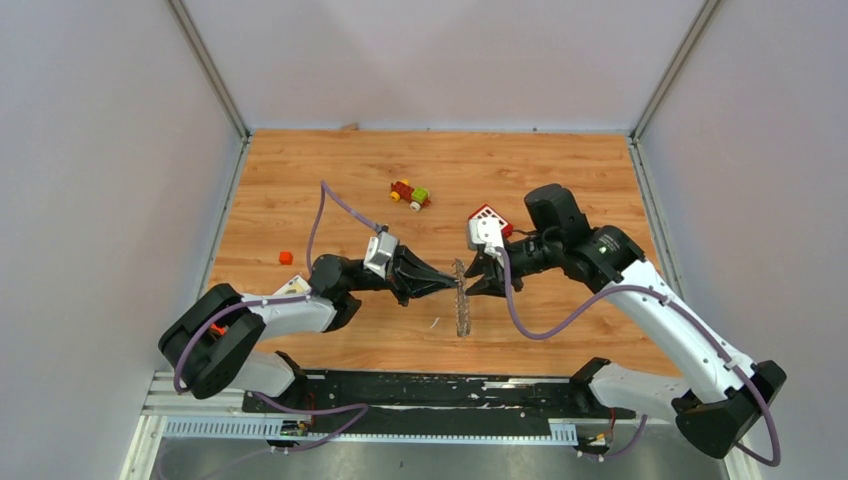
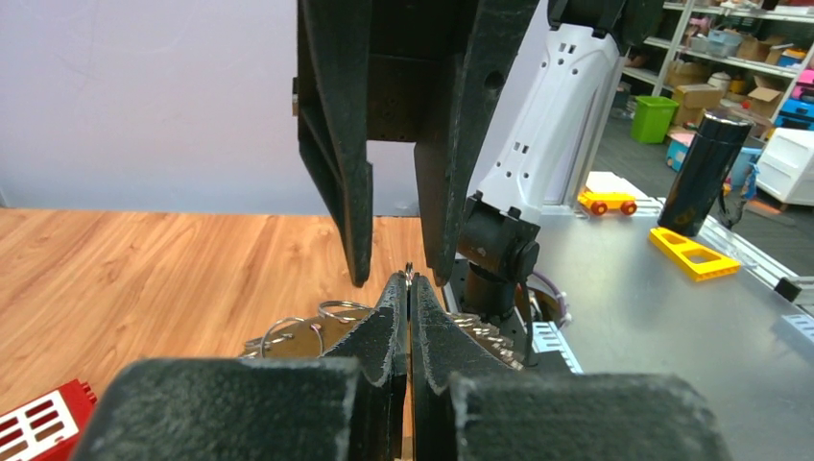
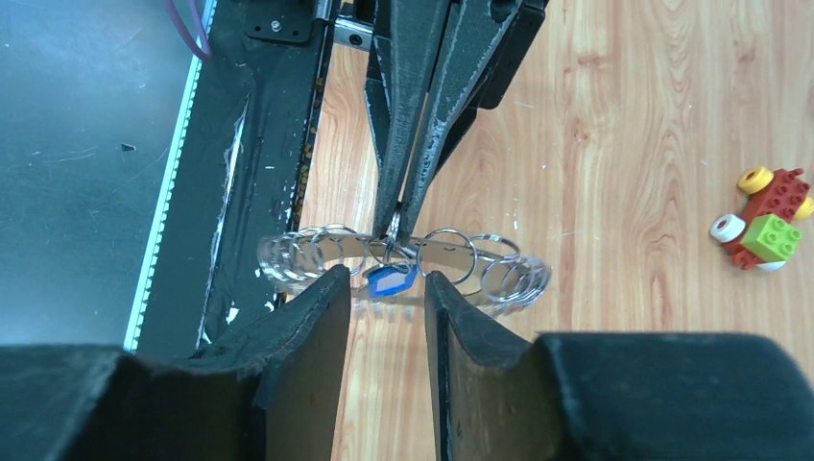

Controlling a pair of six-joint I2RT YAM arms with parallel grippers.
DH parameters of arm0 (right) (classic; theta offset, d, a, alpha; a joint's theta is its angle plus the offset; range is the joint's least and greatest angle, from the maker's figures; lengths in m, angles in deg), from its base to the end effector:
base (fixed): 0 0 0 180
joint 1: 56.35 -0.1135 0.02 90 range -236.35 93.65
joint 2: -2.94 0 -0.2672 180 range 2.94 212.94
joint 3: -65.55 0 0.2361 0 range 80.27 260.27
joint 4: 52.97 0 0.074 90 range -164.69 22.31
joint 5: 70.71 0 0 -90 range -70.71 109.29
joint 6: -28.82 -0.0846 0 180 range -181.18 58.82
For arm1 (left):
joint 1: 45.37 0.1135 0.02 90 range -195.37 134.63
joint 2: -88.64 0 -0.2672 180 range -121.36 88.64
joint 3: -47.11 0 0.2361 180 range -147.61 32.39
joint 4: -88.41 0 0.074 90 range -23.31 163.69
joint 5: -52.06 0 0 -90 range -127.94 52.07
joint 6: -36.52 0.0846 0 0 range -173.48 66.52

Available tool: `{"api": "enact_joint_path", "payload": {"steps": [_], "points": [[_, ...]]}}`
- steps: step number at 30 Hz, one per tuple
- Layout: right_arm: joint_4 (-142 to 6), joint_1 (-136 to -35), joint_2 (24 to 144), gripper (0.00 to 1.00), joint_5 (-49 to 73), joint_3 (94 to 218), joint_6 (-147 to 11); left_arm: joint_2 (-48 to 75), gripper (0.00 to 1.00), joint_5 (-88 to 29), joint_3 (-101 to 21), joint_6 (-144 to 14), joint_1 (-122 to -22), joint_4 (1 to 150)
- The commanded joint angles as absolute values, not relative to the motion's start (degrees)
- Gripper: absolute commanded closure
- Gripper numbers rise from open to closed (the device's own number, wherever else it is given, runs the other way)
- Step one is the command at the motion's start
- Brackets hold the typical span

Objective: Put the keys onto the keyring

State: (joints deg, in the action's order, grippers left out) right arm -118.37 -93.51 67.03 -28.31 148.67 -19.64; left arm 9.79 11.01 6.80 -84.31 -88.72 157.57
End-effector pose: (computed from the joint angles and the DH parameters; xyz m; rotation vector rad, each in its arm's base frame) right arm 0.1351 0.1808 0.3360 -1.6922 1.4523 0.9342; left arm 0.1485 -0.2280 0.2945 0.9811 0.9858 -1.5443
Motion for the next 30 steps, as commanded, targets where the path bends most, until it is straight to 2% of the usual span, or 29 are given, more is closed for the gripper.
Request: {"api": "enact_joint_path", "payload": {"steps": [1,18,21,24,30], "points": [[-118.76,-93.18,65.39,0.66,-30.21,149.33,-17.84,9.87,1.00,10.37,6.24,-84.41,-88.69,165.63],[-115.68,-93.22,68.53,0.73,-32.19,150.00,-20.65,8.86,1.00,10.23,6.02,-84.82,-88.68,165.63],[-115.17,-93.17,68.97,0.79,-32.83,149.88,-21.16,8.70,1.00,10.16,6.02,-84.78,-88.67,165.54],[-114.85,-93.23,69.19,0.90,-33.10,149.97,-21.41,8.62,1.00,10.30,6.02,-84.64,-88.65,165.37],[-114.37,-93.31,68.14,1.00,-31.99,149.53,-21.11,8.36,1.00,10.15,6.02,-84.19,-88.62,164.52]]}}
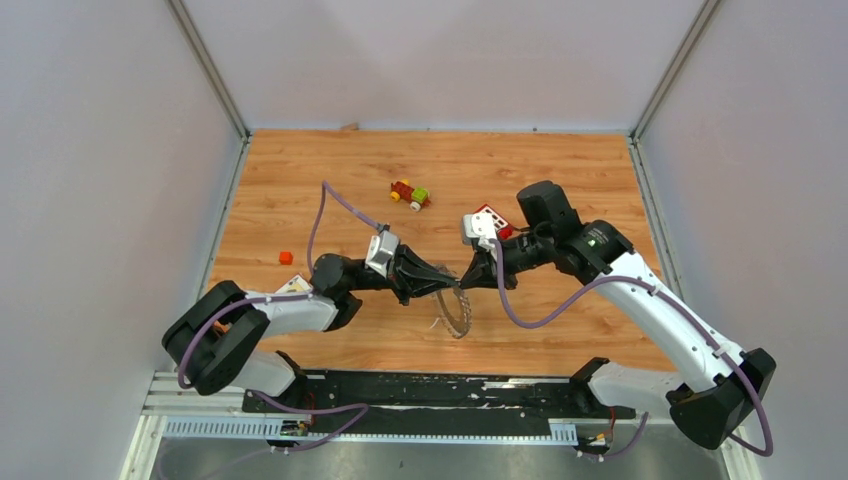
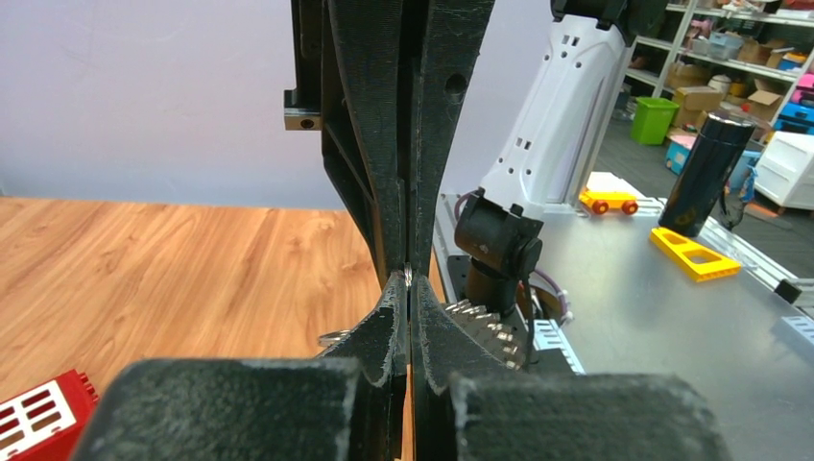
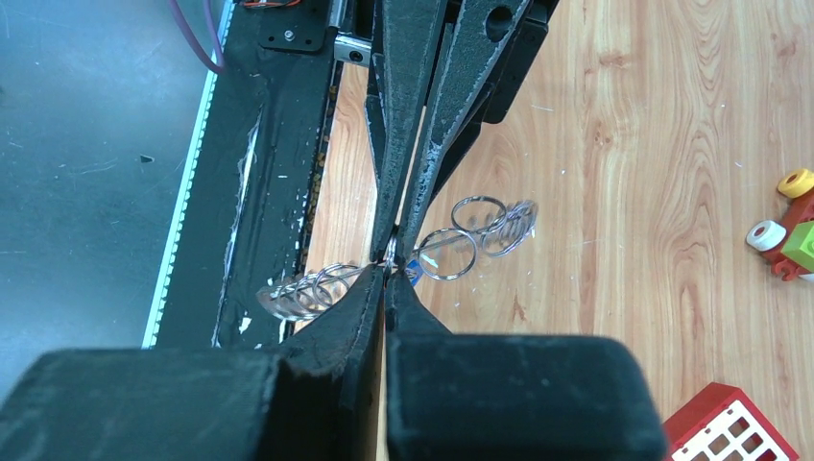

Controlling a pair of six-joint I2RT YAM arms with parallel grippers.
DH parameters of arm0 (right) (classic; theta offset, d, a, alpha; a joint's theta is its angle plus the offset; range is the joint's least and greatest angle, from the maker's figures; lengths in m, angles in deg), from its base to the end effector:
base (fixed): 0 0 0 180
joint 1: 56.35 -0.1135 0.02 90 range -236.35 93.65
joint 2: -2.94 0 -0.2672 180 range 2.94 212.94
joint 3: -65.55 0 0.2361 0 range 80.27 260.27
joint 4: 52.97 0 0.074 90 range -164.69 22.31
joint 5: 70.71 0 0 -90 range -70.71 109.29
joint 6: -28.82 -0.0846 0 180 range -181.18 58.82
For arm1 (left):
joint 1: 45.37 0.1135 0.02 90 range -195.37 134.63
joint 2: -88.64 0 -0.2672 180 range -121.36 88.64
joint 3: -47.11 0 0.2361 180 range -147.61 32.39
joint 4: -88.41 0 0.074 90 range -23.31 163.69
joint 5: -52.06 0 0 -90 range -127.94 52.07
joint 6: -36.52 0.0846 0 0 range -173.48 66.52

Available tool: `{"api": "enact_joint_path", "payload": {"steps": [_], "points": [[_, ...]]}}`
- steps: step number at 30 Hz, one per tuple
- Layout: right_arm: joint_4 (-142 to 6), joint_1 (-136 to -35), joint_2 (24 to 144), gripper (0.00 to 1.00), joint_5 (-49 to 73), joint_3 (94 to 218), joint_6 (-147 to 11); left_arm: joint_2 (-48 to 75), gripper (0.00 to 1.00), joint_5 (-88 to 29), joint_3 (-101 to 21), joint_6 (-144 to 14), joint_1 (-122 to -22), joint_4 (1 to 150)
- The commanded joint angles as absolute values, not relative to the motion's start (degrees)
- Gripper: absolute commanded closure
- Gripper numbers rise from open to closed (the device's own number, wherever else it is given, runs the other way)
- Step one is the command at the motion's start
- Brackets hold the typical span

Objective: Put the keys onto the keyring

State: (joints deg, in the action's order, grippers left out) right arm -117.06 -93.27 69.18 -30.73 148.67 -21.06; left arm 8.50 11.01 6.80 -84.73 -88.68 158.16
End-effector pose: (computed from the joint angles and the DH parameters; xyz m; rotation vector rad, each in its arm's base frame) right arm 0.1413 0.1873 0.3324 -1.6807 1.4673 0.9995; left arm 0.1511 -0.2302 0.2902 0.9778 1.0041 -1.5524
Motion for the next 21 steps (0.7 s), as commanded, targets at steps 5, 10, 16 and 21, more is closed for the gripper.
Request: {"api": "enact_joint_path", "payload": {"steps": [5,10,16,21], "points": [[-115.16,-93.41,66.96,1.00,-29.28,149.45,-20.44,8.32,1.00,9.72,5.80,-83.19,-88.62,162.95],[-118.29,-94.63,66.22,1.00,-24.54,150.59,-18.52,9.21,0.86,10.76,5.11,-77.94,-88.29,157.95],[-123.68,-96.15,68.30,1.00,-20.45,153.02,-17.53,14.72,0.62,9.43,2.82,-64.18,-88.02,138.58],[-127.82,-97.08,71.20,1.00,-17.41,156.08,-17.46,16.26,0.51,10.60,-1.32,-56.87,-87.94,124.63]]}}
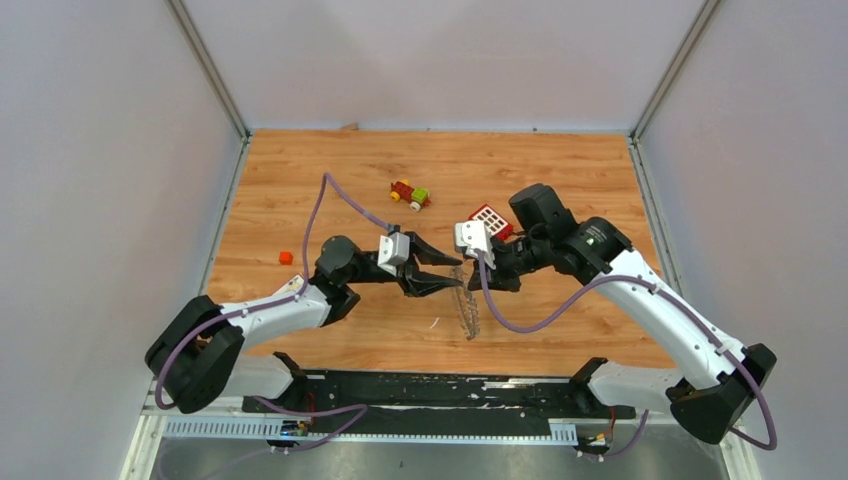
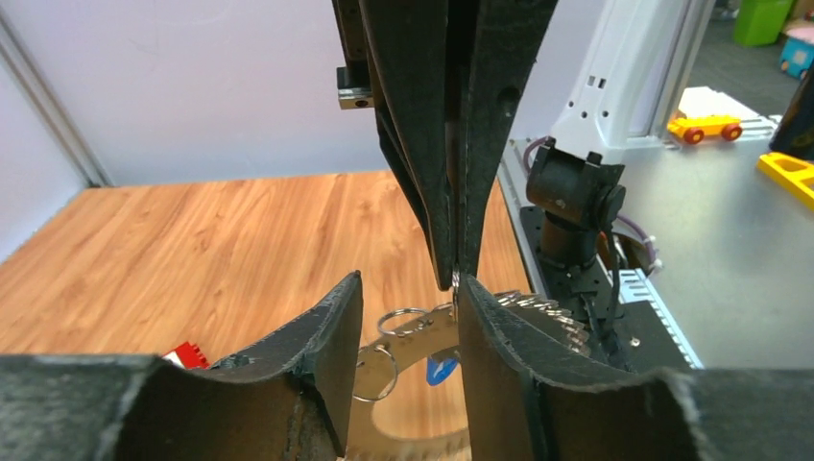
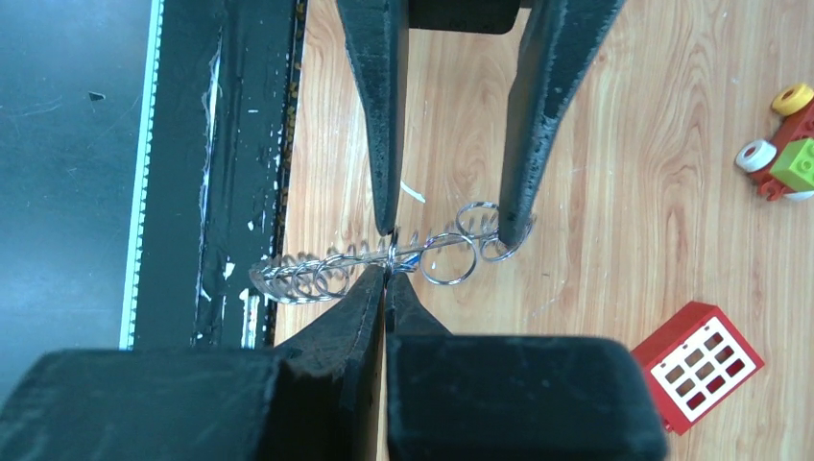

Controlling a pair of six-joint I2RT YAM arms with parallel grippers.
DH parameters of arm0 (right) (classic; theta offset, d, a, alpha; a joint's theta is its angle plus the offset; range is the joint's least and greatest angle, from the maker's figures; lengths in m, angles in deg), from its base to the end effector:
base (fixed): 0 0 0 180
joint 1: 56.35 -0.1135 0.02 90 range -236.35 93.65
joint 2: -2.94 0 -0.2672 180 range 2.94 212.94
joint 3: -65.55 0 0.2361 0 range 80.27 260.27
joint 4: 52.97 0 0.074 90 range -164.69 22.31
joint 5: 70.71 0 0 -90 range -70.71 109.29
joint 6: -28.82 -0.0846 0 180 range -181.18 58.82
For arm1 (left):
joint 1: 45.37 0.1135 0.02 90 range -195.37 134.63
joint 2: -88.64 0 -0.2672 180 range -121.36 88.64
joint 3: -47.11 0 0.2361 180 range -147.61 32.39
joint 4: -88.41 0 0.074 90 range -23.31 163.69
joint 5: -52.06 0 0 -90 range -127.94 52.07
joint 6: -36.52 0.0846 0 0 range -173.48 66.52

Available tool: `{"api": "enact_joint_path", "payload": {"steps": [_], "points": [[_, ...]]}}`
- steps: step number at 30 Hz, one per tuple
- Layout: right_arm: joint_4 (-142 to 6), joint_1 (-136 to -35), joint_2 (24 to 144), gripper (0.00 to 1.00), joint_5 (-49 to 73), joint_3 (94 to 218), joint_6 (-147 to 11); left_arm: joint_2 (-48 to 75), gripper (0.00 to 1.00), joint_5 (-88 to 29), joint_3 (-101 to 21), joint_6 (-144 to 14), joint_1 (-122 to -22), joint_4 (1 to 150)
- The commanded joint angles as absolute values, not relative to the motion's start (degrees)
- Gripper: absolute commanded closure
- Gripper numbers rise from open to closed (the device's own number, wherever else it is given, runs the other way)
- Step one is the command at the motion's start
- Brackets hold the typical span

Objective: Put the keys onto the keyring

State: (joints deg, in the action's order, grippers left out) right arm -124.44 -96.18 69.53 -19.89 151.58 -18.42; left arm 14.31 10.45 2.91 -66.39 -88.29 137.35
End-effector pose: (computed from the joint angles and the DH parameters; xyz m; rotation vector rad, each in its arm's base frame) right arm 0.1365 0.1835 0.3272 -1.7654 1.5743 0.8146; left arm 0.1585 -0.2338 0.2942 1.0902 1.0123 -1.3244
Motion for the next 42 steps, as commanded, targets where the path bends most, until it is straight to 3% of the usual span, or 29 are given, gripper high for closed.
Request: {"api": "enact_joint_path", "payload": {"steps": [1,5,20,26,35,42], "points": [[-128.52,-97.20,71.83,1.00,-16.97,156.86,-17.68,16.15,0.50,10.81,-2.11,-55.93,-87.96,122.51],[-131.17,-97.84,74.38,1.00,-15.06,160.24,-18.01,15.86,0.51,11.87,-3.33,-54.83,-88.00,119.39],[-134.67,-99.69,79.23,1.00,-11.97,164.35,-18.07,14.96,0.72,13.29,-3.43,-55.13,-89.41,119.31],[-134.93,-99.94,79.58,1.00,-11.65,164.52,-18.12,14.82,0.74,13.81,-3.10,-56.28,-89.40,120.85],[-134.54,-99.97,79.14,1.00,-11.84,164.14,-18.12,14.81,0.69,15.22,-1.56,-58.13,-89.41,125.60],[-134.12,-99.90,78.88,1.00,-12.18,163.91,-18.11,14.28,0.73,15.96,-1.71,-57.76,-89.56,124.90]]}}
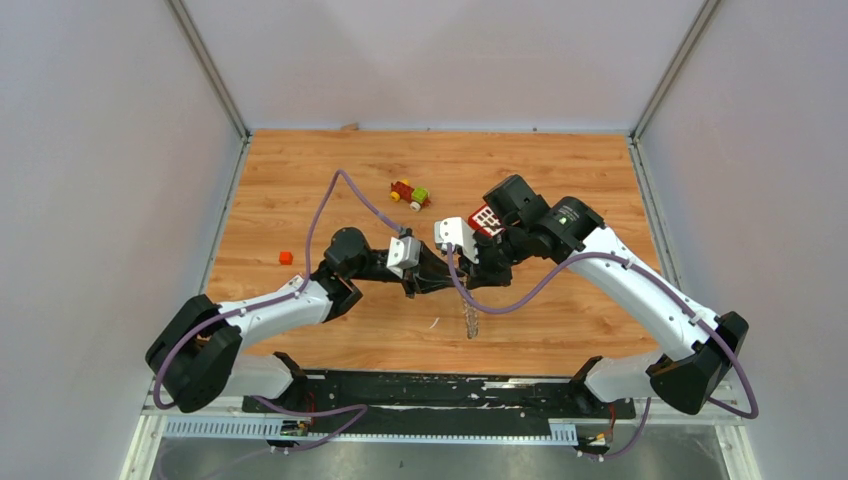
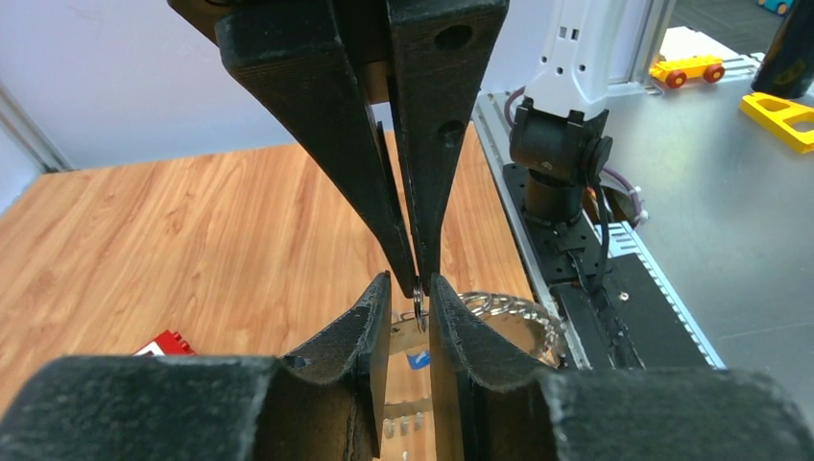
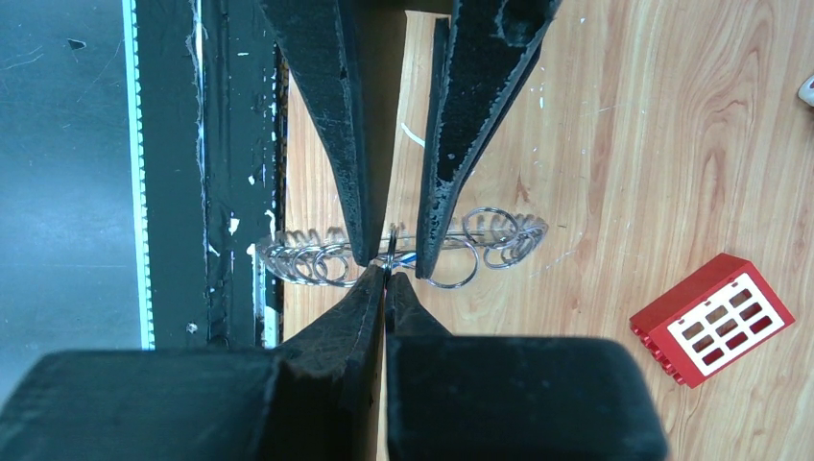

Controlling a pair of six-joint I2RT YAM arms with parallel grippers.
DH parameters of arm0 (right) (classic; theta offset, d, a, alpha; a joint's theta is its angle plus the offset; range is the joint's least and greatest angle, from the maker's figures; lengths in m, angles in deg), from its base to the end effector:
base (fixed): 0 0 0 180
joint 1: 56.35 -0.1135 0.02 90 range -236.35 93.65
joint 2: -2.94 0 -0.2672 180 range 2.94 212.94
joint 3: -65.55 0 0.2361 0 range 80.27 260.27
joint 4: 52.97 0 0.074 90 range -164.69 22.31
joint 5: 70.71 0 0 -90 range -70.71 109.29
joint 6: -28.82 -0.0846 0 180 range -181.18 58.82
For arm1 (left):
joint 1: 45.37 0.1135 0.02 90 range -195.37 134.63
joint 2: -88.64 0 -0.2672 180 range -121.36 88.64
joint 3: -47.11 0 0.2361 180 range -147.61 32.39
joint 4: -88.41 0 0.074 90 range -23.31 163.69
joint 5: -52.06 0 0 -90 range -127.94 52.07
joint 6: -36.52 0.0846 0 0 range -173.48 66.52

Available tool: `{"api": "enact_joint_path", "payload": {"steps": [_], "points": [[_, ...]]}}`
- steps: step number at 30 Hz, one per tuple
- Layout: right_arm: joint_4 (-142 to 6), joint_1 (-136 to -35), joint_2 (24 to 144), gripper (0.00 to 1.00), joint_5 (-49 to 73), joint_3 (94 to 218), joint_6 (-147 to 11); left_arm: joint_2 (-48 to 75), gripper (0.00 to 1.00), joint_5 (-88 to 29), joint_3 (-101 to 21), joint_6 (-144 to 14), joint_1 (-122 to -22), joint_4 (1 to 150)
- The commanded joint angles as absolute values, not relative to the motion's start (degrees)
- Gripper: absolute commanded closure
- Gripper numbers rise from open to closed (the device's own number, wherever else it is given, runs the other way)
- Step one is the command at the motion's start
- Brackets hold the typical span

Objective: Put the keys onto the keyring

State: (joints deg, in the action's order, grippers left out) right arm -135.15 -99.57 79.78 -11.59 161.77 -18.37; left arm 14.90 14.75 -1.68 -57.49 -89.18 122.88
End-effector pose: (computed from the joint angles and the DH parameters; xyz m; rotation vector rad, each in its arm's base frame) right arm 0.1516 0.2021 0.3216 -1.8885 1.7711 0.7157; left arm 0.1575 -0.2443 0.2911 1.2419 1.0334 -1.2991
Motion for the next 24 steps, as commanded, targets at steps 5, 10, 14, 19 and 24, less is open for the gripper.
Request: {"api": "enact_joint_path", "payload": {"steps": [5,10,14,19,24], "points": [[-133.54,-99.93,78.62,1.00,-12.18,163.35,-18.12,14.10,0.73,16.22,-1.65,-56.56,-89.65,123.36],[-133.25,-99.89,78.68,1.00,-12.31,163.06,-18.12,13.60,0.79,16.50,-2.06,-56.49,-90.09,122.94],[-133.00,-99.90,78.71,1.00,-12.33,162.96,-18.12,13.62,0.84,16.51,-2.08,-55.96,-90.28,122.01],[-132.91,-99.93,78.65,1.00,-12.28,162.76,-18.12,13.69,0.99,16.48,-2.20,-55.86,-90.29,121.52],[-132.12,-99.93,77.99,1.00,-11.72,161.93,-18.10,14.35,1.00,15.84,-1.59,-55.86,-90.32,121.24]]}}
